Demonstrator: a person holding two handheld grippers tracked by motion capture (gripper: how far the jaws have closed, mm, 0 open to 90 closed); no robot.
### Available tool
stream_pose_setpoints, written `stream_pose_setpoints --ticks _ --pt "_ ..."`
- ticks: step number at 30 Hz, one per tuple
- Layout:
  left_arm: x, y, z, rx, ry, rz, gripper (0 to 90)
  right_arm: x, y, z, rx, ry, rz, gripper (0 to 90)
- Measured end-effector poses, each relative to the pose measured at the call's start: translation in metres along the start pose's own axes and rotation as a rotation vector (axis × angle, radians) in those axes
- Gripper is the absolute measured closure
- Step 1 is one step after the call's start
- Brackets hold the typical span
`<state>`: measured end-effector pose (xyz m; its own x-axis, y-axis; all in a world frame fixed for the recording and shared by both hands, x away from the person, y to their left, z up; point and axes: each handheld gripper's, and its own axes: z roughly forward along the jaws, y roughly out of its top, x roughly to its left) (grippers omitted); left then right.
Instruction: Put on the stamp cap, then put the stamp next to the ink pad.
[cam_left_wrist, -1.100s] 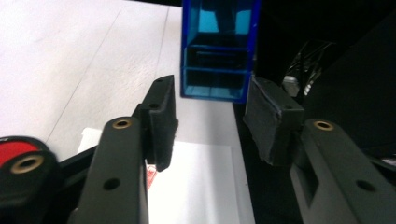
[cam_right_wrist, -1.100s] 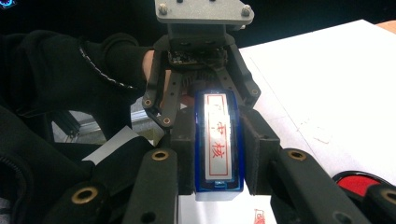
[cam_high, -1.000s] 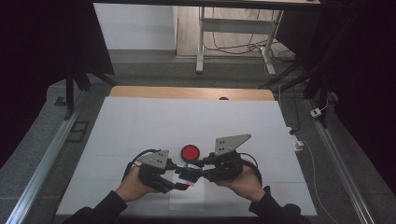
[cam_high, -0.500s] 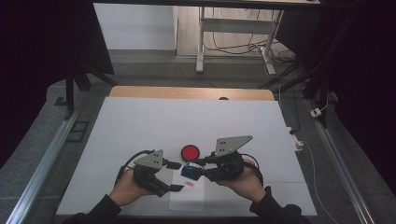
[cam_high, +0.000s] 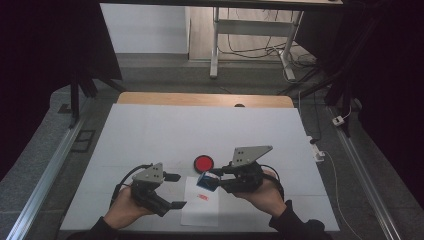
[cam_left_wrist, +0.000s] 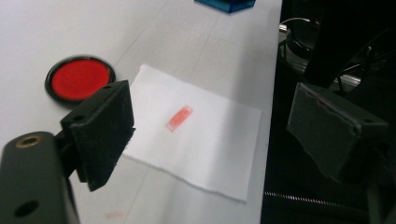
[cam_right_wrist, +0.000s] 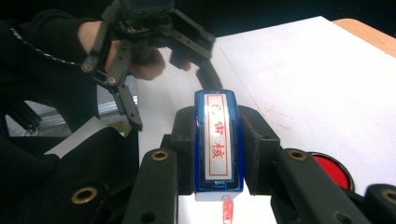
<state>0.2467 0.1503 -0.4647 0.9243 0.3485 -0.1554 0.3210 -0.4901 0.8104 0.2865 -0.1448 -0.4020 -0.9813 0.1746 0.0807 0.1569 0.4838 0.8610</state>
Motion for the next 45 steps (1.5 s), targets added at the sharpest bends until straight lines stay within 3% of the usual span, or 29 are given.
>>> stream_pose_setpoints --ticks 16,22,32,36,40,45 --pt "-0.009 -0.028 -0.034 -0.018 0.126 -0.154 4.2 -0.009 -0.006 -0.008 0.015 -0.066 0.034 70.6" --pt "-0.012 -0.040 -0.043 -0.018 0.171 -0.192 3.3 -0.011 -0.009 -0.010 0.035 -0.095 0.028 70.6" --pt "-0.019 -0.060 -0.057 0.002 0.281 -0.205 2.0 -0.019 -0.014 -0.016 0.037 -0.142 0.055 70.6" --pt "-0.022 -0.065 -0.062 0.018 0.344 -0.223 0.0 -0.024 -0.017 -0.019 0.046 -0.172 0.063 70.5" --pt "-0.022 -0.070 -0.066 0.031 0.362 -0.254 0.2 -0.030 -0.021 -0.023 0.050 -0.204 0.074 70.5" --pt "-0.026 -0.073 -0.069 0.062 0.410 -0.249 0.0 -0.037 -0.025 -0.027 0.063 -0.242 0.085 70.5"
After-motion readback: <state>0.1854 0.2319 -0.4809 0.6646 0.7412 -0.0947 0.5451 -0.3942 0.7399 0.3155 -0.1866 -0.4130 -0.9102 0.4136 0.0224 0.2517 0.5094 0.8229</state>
